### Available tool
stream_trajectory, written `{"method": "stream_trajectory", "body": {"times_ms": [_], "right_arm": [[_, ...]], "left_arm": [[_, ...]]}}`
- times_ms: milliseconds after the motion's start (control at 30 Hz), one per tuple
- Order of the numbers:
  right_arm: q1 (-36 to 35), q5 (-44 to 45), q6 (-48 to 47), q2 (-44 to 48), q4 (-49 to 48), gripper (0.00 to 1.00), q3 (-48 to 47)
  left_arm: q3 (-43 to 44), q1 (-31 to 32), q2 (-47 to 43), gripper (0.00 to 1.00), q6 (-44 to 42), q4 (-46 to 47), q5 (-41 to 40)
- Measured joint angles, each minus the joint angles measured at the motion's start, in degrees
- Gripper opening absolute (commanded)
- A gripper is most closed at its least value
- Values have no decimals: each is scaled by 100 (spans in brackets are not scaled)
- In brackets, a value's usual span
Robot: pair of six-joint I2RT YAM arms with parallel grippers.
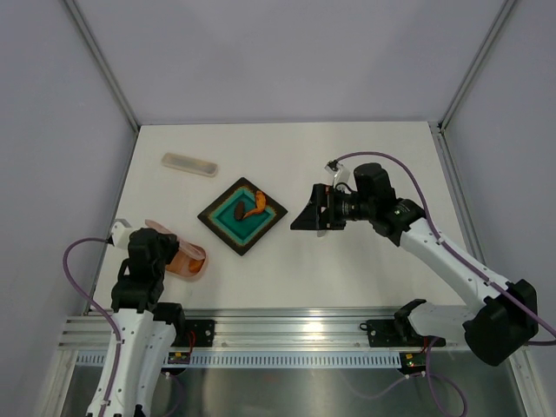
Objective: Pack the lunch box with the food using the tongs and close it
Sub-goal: Close the box lid on the packing box.
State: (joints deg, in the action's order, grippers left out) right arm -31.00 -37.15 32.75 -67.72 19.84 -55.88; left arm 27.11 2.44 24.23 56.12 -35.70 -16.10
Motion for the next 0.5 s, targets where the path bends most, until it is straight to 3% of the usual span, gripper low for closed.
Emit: {"method": "stream_trajectory", "body": {"times_ms": [233, 500], "right_arm": [[4, 0, -87, -238, 129, 99, -24], [7, -22, -57, -297, 105, 98, -48]], "left_arm": [[-87, -334, 94, 0, 162, 227, 258], [221, -365, -59, 0, 636, -352, 120]]}}
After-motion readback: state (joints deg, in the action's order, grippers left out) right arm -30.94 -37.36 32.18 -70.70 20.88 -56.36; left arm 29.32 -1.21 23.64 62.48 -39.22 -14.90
